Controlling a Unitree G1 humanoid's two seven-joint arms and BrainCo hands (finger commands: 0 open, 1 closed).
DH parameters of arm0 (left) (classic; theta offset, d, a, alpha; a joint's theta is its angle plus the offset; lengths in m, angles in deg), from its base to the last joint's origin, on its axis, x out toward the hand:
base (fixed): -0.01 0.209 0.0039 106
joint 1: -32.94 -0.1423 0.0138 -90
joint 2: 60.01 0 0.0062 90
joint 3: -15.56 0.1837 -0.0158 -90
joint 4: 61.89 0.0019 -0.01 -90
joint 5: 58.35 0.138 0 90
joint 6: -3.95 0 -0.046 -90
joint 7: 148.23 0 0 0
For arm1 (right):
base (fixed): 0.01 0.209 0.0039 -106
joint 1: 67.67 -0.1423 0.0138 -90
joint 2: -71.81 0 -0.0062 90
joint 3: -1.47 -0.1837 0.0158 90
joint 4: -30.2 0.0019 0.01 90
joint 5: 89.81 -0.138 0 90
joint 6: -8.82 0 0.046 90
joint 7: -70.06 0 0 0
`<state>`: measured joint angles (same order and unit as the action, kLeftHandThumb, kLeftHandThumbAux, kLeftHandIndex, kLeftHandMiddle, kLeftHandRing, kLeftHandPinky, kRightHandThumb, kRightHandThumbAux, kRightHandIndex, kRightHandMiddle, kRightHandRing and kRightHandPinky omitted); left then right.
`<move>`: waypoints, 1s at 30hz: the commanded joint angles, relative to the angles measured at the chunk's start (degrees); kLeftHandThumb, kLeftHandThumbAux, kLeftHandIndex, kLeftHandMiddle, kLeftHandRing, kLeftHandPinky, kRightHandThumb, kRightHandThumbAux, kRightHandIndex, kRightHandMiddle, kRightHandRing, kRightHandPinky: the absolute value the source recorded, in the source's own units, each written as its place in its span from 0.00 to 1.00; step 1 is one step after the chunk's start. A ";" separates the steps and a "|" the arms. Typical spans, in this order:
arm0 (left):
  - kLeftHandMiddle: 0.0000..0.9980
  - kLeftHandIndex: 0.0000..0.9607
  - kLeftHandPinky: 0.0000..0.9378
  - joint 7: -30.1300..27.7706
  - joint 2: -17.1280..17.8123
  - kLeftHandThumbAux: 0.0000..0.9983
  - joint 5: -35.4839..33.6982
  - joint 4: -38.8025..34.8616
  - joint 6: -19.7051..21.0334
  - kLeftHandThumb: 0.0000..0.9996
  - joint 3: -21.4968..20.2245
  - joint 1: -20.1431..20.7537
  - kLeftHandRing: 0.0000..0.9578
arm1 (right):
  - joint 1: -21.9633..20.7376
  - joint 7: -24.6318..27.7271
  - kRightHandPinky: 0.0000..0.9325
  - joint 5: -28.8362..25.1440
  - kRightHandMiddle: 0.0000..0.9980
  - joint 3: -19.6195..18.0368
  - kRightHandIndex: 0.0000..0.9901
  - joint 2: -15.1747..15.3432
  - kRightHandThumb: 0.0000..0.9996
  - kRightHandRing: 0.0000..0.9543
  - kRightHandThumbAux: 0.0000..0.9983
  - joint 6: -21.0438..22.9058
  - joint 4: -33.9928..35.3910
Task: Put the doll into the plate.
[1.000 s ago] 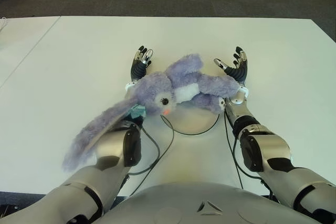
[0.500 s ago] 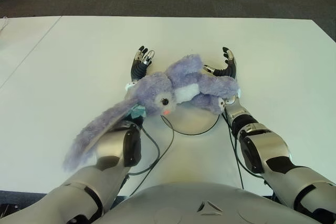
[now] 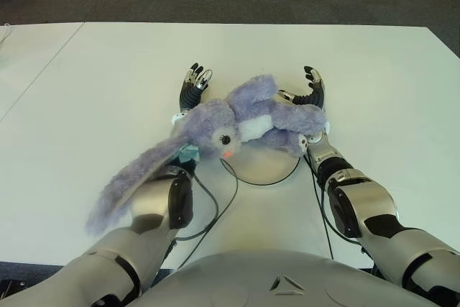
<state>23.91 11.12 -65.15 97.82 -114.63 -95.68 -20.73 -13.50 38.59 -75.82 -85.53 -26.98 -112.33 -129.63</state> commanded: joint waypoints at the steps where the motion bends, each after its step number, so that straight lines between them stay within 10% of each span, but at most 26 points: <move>1: 0.08 0.00 0.08 -0.70 0.05 0.59 0.14 7.21 6.20 0.00 -0.17 -12.79 0.08 | 13.68 2.09 0.14 -1.49 0.16 -1.86 0.18 -3.45 0.00 0.14 0.87 3.14 -7.45; 30: 0.07 0.00 0.07 -0.30 -0.23 0.60 0.50 7.17 5.82 0.00 0.26 -12.98 0.06 | 13.78 6.51 0.16 -3.07 0.20 -7.26 0.19 -3.96 0.00 0.17 0.84 1.44 -7.24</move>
<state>23.77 11.18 -65.08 97.82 -114.68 -95.52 -20.81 -13.26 43.93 -77.98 -92.16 -27.56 -113.77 -129.64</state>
